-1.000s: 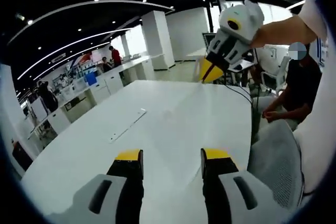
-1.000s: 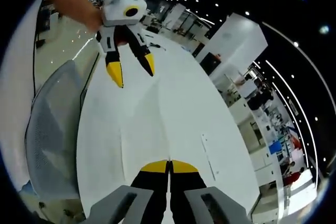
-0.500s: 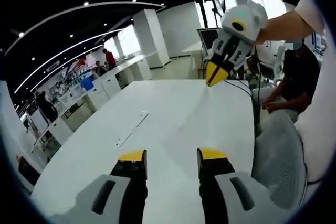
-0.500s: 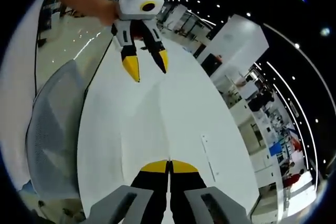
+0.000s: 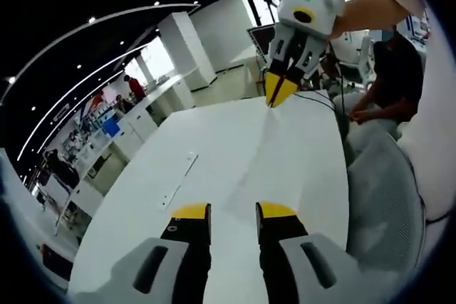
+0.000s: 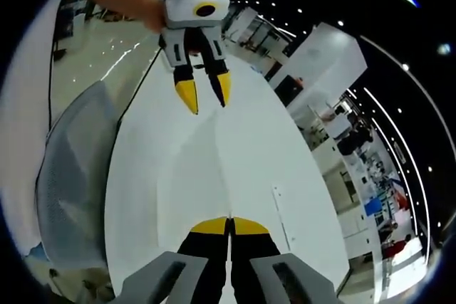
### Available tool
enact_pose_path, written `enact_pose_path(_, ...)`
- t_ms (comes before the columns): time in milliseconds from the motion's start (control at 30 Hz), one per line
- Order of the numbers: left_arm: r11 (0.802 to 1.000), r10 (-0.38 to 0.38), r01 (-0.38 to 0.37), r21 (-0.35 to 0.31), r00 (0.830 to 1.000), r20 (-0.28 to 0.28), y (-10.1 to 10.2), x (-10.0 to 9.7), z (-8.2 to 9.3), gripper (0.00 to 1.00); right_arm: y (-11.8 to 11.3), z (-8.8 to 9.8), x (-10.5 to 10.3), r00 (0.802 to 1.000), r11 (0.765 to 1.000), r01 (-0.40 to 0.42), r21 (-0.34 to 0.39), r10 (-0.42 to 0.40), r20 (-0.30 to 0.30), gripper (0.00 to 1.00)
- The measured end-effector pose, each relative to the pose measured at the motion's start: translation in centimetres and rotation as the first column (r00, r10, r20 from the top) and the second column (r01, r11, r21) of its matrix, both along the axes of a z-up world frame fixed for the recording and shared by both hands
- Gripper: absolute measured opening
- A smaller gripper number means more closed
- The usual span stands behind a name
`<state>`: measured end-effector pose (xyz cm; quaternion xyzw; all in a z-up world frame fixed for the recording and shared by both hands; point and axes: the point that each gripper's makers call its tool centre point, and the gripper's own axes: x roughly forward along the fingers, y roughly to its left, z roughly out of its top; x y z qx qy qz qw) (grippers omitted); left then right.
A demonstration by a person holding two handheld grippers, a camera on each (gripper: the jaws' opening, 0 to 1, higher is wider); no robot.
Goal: Arrange the food packaging bags into a neat stack by flattening each bag and aligning their edges.
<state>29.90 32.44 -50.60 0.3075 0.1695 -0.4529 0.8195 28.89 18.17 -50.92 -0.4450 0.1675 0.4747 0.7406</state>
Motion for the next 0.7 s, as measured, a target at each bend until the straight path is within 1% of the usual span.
enact_pose_path(133,0.999,-0.024,0.024,0.023,1.0,0.009,-0.5,-0.2,0.3,0.2,0.1,-0.1,-0.1,1.0,1.0,-0.004,-0.003,0.004,0.002,0.0)
enact_pose_path(300,0.993,-0.078,0.076,0.096,0.997,0.026,-1.3,-0.6,0.3,0.16,0.1,-0.1,-0.4,1.0,1.0,-0.005,-0.003,0.005,0.002,0.0)
enact_pose_path(333,0.99,-0.09,0.086,0.112,0.995,0.036,-1.5,-0.6,0.4,0.15,0.2,-0.1,-0.4,1.0,1.0,-0.006,-0.003,0.006,0.002,0.0)
enact_pose_path(467,0.983,-0.115,0.109,0.145,0.993,0.029,-1.7,-0.7,0.2,0.15,0.2,0.0,-0.5,1.0,1.0,-0.007,-0.003,0.007,0.005,0.0)
enact_pose_path(567,0.973,-0.144,0.138,0.183,0.989,0.022,-1.8,-0.9,-0.2,0.13,0.2,0.0,-0.6,1.0,1.0,-0.008,-0.004,0.008,0.005,0.0)
enact_pose_path(700,0.966,-0.164,0.156,0.206,0.986,0.026,-1.8,-0.9,-0.3,0.11,0.1,0.0,-0.7,1.0,1.0,-0.009,-0.006,0.009,0.006,0.0)
